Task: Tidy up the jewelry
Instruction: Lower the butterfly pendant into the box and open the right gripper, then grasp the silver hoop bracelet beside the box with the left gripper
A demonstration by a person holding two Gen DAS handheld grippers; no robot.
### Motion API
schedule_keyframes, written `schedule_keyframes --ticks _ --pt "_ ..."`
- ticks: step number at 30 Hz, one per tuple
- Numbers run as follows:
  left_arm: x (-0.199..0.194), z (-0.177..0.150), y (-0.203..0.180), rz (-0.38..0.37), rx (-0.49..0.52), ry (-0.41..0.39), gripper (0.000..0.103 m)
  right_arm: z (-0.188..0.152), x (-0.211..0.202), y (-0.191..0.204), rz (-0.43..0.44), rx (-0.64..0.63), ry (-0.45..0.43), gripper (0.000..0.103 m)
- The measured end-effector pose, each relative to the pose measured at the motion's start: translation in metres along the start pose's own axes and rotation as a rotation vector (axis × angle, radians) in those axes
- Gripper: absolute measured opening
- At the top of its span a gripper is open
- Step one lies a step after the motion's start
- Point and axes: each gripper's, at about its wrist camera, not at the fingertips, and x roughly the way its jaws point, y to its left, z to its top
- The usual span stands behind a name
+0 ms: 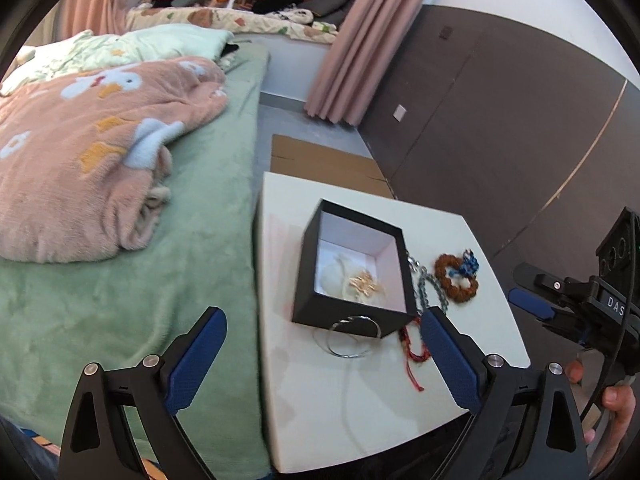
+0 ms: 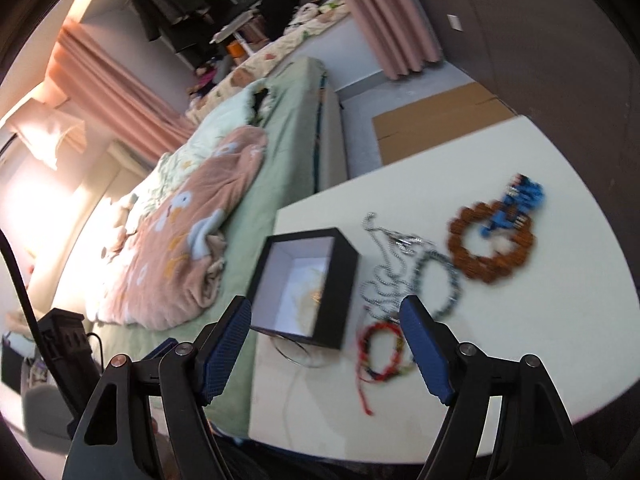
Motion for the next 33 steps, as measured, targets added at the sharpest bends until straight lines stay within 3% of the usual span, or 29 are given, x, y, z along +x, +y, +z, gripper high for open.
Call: schedule_keyframes --ticks 9,15,29,32,33 --pt "0.027 -0.014 -0.021 0.002 0.05 0.037 0.096 -0.014 -0.025 -0.026 -0.054 0.024 -0.019 0.077" --pt "0.053 -0.026 -0.027 0.013 0.057 0.084 0.092 -0.023 -0.026 -0.034 -0.065 0.02 -0.004 0.077" --pt "0.096 -0.034 -0.032 0.079 0.055 0.105 0.082 -0.035 -0.022 -0.056 -0.112 0.052 0.034 0.076" --pt "0.102 -0.035 -0.032 0.078 0.059 0.11 0.065 -0.035 -0.019 -0.057 -0.116 0.054 0.042 0.073" --pt "0.103 -0.035 -0.032 0.088 0.064 0.108 0.052 -0.035 -0.017 -0.056 -0.115 0.052 0.048 0.07"
